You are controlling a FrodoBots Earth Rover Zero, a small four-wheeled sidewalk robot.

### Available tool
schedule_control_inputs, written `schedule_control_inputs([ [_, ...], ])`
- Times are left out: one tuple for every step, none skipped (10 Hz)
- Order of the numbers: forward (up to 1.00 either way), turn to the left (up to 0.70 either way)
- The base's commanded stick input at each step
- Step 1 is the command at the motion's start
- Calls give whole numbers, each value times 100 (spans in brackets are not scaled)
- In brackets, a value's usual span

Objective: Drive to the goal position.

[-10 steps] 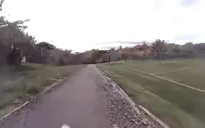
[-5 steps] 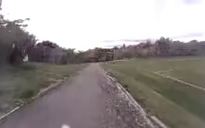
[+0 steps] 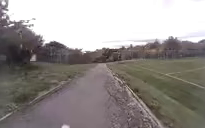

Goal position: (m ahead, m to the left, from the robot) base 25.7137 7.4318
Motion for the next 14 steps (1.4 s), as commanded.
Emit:
schedule_control_inputs([
  [70, 0],
  [70, 3],
  [70, 7],
  [70, 30],
  [70, 20],
  [70, 9],
  [70, 0],
  [70, 0],
  [70, 0],
  [70, 0],
  [70, 0],
  [70, 0],
  [70, 0],
  [70, 0],
])
